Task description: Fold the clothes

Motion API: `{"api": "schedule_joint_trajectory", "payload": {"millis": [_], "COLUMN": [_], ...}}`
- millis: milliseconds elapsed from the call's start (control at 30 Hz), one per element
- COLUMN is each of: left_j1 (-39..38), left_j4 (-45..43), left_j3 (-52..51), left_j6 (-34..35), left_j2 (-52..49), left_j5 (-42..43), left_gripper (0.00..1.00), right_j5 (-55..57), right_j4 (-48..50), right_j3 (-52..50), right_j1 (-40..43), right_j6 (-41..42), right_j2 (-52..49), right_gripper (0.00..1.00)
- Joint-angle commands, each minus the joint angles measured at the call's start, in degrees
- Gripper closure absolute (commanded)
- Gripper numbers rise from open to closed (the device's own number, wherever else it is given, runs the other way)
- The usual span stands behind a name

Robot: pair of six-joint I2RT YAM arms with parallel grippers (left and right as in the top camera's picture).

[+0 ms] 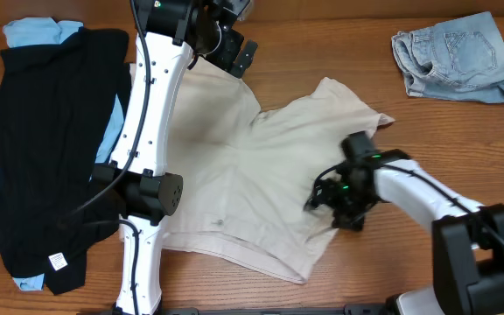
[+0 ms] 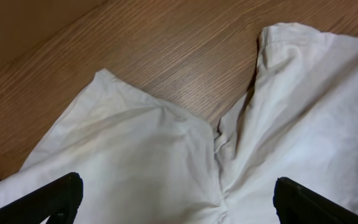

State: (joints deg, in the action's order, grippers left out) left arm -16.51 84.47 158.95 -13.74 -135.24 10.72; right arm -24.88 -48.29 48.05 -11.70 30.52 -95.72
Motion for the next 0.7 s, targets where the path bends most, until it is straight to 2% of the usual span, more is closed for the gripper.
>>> {"api": "schedule_joint_trajectory", "payload": {"millis": [0,167,400,533,667], "left_j1": [-0.7,-0.8,-1.1,-1.9,-2.7], "left_j4": [-0.1,-0.5,-1.1,-3.0,-5.8], "left_j3": [0.9,-0.1,-4.1,-8.7,-12.9], "left_j6": [-0.5,-0.5,-1.5,-4.0,-5.9], "left_j2": [-0.2,-0.5,-0.5,-0.5,-0.5], "left_j5": [1.4,1.4,3.1,4.2,4.2], "left_gripper": [0.00,0.00,0.00,0.00,0.00], "right_j5": [10.9,11.5,13.7,12.8,12.6], "right_j4": [1.7,6.8,10.4,4.1,-7.9], "right_j3": [-3.7,-3.1,1.9,10.1,22.6], "right_j1": [9.8,23.8,41.3,46.9,46.8], "right_j6": [0.2,-3.4,-6.8,-10.3,-15.0], "right_j2": [-2.7,-2.7,-2.7,-2.7,-2.6], "right_gripper": [0.16,0.18,0.26,0.34,0.33]}}
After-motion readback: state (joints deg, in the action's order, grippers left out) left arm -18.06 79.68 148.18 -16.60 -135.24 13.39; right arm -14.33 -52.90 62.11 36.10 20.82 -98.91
